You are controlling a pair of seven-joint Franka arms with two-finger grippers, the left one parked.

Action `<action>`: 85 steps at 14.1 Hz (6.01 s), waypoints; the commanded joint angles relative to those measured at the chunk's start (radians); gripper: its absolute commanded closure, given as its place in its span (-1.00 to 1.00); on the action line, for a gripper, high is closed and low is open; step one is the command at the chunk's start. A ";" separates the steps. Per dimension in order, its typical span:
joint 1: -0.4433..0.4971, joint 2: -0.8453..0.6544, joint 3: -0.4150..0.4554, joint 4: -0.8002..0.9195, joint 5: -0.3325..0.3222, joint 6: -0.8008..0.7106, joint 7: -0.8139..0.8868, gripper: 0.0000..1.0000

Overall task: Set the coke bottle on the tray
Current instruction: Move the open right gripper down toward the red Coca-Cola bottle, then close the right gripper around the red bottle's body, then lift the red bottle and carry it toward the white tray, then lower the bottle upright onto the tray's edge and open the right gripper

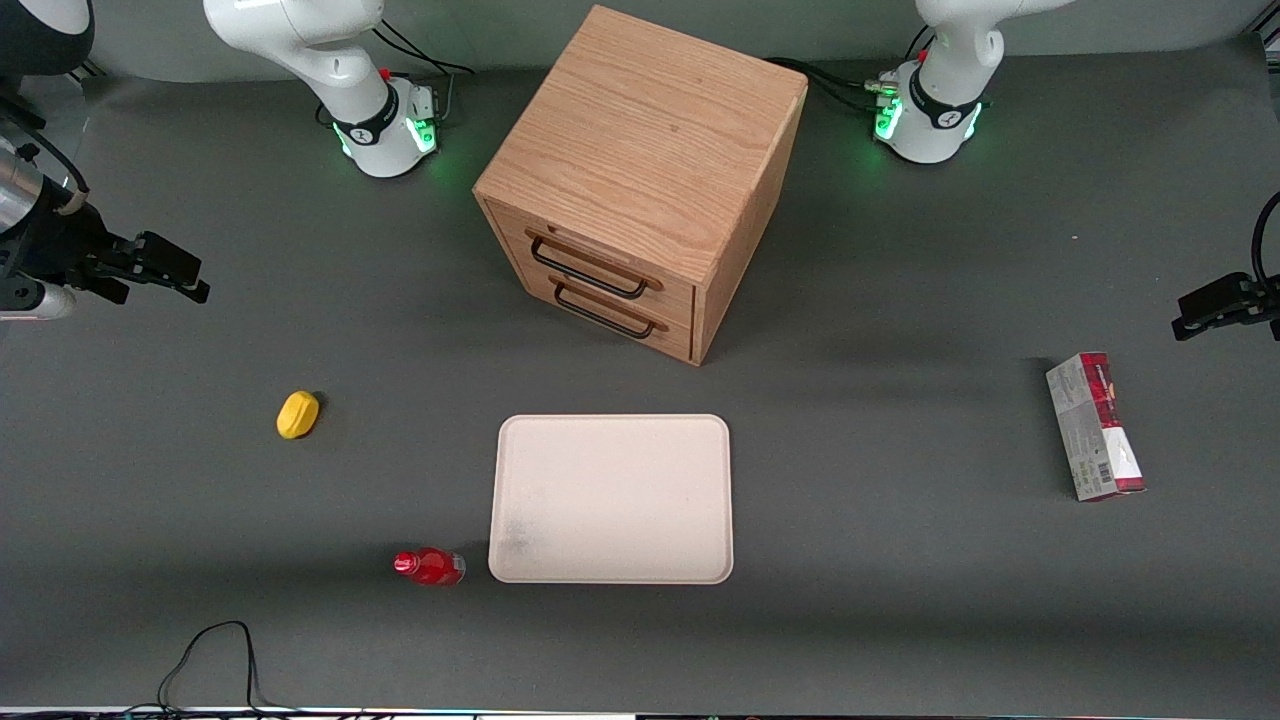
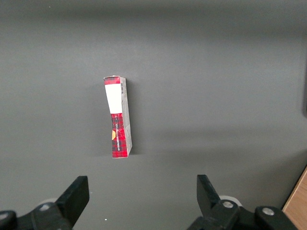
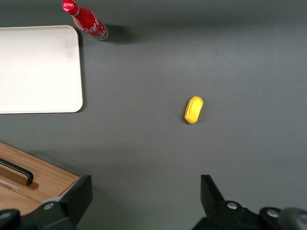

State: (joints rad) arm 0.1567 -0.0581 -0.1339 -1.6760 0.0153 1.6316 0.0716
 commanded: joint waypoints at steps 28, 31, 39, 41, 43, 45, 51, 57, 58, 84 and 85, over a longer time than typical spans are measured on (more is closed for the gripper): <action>-0.028 0.874 0.274 0.521 -0.092 0.616 0.065 -0.99; -0.028 0.899 0.274 0.507 -0.097 0.617 0.024 -0.98; -0.042 0.905 0.278 0.504 -0.095 0.617 0.028 0.73; -0.043 0.905 0.280 0.512 -0.094 0.617 0.036 0.73; -0.051 0.905 0.295 0.512 -0.094 0.619 0.039 0.77; -0.052 0.903 0.298 0.513 -0.092 0.617 0.062 1.00; -0.052 0.798 0.290 0.535 -0.100 0.483 0.108 1.00; -0.043 0.604 0.300 0.598 -0.133 0.183 0.171 1.00; -0.039 0.595 0.312 0.598 -0.143 0.174 0.191 1.00; -0.026 0.804 0.473 0.321 -0.371 0.665 0.475 0.43; -0.026 0.810 0.474 0.321 -0.386 0.666 0.475 0.02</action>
State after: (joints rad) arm 0.1368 0.7525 0.3338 -1.3492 -0.3257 2.2759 0.5210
